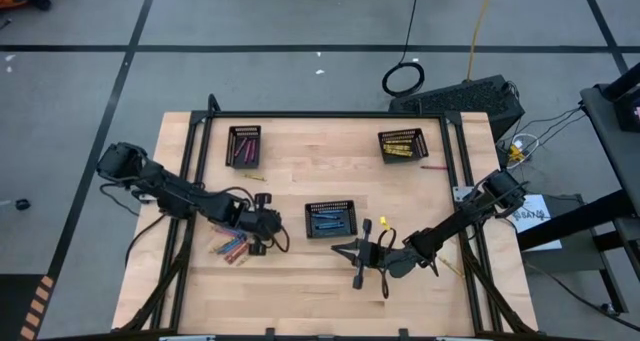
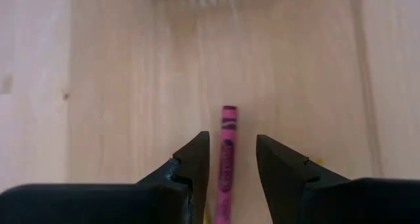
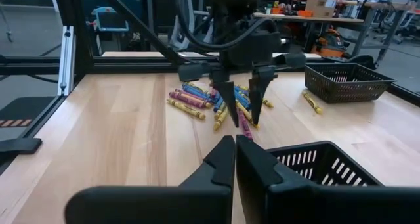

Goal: Sort crayons
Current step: Put the pink crayon into the top left black bin

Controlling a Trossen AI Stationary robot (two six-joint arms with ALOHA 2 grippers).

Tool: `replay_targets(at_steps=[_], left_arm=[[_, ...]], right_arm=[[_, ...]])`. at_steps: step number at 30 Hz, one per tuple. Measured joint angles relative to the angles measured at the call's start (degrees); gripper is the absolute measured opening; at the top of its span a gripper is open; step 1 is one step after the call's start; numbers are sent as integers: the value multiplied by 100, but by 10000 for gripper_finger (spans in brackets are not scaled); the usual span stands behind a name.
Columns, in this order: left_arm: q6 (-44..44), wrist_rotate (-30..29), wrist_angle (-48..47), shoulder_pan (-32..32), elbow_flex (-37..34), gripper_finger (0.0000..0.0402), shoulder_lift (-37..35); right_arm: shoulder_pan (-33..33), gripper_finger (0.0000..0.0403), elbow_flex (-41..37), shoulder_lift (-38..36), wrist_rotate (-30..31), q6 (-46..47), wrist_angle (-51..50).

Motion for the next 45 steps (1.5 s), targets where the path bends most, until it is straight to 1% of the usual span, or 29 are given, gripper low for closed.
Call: replay_targets(at_steps=[2, 6, 15, 18, 24, 26, 30, 34, 41, 45], left_arm=[[17, -2, 105, -7, -74, 123, 0], [9, -243, 111, -4, -153, 123, 0], [-19, -175, 545, -4, -434, 119, 0], [-4, -165, 556, -4, -434, 94, 0], [11, -127, 557, -4, -434, 16, 0], [9, -127, 565, -4, -430, 6, 0], [7, -127, 572, -4, -430, 10, 0], [3, -120, 724, -4, -423, 2, -8], [5, -118, 652, -4, -211, 0, -18], [9, -120, 648, -4, -177, 0, -137]], right_arm=[[0, 0, 0, 0, 0, -1, 0], [-2, 0, 0, 0, 0, 0, 0], [-1, 0, 0, 0, -2, 0, 0], [-2, 0, 0, 0, -2, 0, 0], [-2, 0, 0, 0, -2, 0, 0], [-1, 0, 0, 0, -2, 0, 0], [-2, 0, 0, 0, -2, 1, 0], [-2, 0, 0, 0, -2, 0, -2], [-2, 0, 0, 0, -2, 0, -3], [0, 0, 0, 0, -2, 0, -4]])
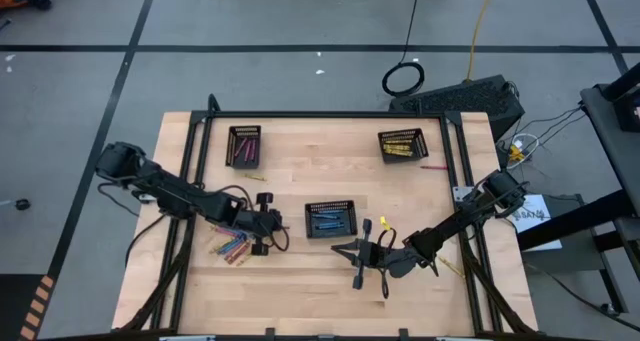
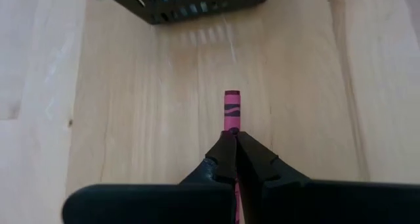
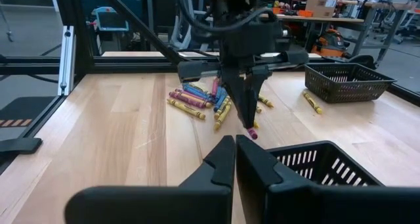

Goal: Sort crayons
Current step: Put the pink crayon into the top left black bin

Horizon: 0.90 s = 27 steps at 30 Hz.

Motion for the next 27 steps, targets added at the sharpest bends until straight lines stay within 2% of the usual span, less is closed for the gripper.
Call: replay_targets(at_steps=[27], left_arm=[[-46, 52, 401, 57, -28, 9, 450]], right_arm=[[-2, 0, 0, -2, -2, 2, 2]])
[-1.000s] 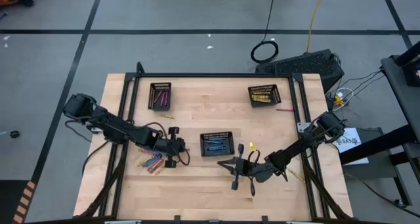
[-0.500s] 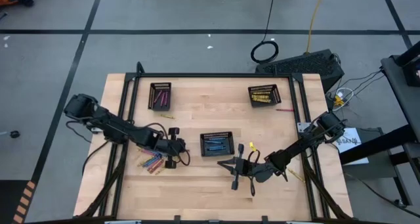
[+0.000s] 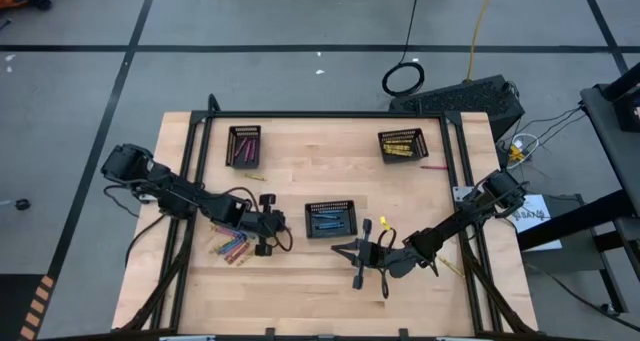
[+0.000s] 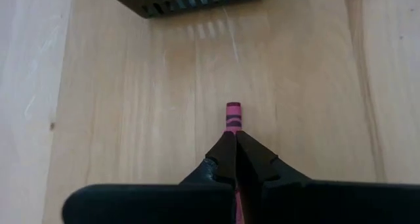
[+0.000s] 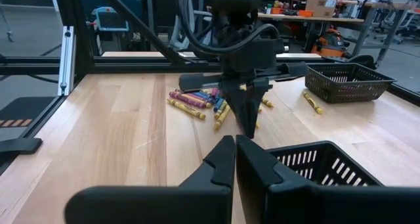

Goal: Sort crayons
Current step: Put the pink crayon into the top left black bin

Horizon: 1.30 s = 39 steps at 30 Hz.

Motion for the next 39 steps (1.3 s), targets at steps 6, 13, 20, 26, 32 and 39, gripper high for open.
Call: replay_targets(at_steps=[6, 13, 20, 26, 32, 39], left_arm=[[-2, -1, 1, 9, 0, 72, 0], [-4, -119, -65, 15, -2, 117, 0], [-10, -32, -132, 22, -4, 86, 0], [-149, 29, -126, 16, -2, 52, 157], [-153, 25, -120, 13, 15, 25, 349], [-104, -248, -763, 22, 13, 6, -418]], right_arm=[[0, 0, 0, 0, 0, 0, 0], [2, 0, 0, 0, 0, 0, 0], [2, 0, 0, 0, 0, 0, 0], [1, 0, 0, 0, 0, 0, 0], [2, 0, 0, 0, 0, 0, 0], [2, 0, 0, 0, 0, 0, 0]])
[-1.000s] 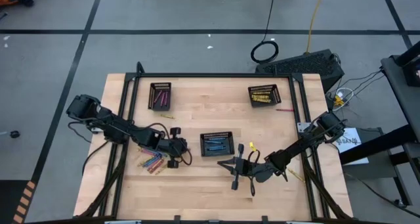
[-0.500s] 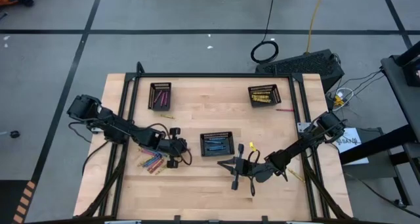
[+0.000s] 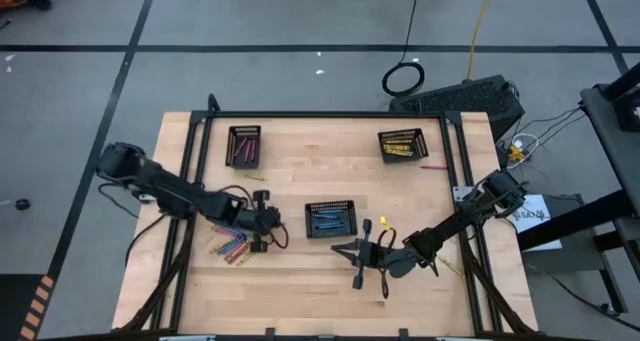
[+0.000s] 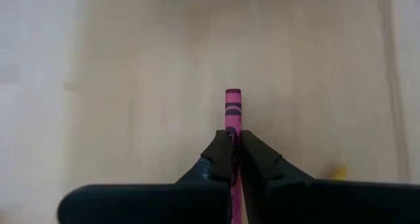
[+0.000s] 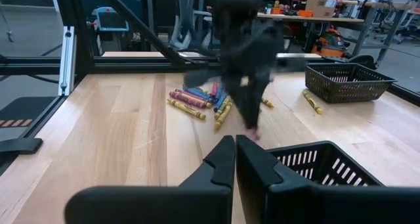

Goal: Sort crayons
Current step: Put the pink crayon into the top left black bin

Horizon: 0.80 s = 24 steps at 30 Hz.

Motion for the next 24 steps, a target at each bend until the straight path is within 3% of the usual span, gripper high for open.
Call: replay_targets(at_steps=[6, 10, 16, 20, 24], left_arm=[[-34, -1518, -1075, 179, 211, 6, -1331], [-208, -2300, -1168, 841, 253, 6, -2072], [-553, -2275, -1179, 2651, 246, 6, -2270], [-658, -1702, -1172, 3811, 243, 6, -1971], [-656, -1291, -1148, 4590, 240, 6, -1514]], right_arm=[[0, 0, -4, 0, 0, 16, -100], [-4, 0, -4, 0, 4, 105, -131], [-4, 0, -4, 0, 7, 107, -121], [-4, 0, -4, 0, 4, 153, -116], [-4, 0, -4, 0, 4, 170, -125]])
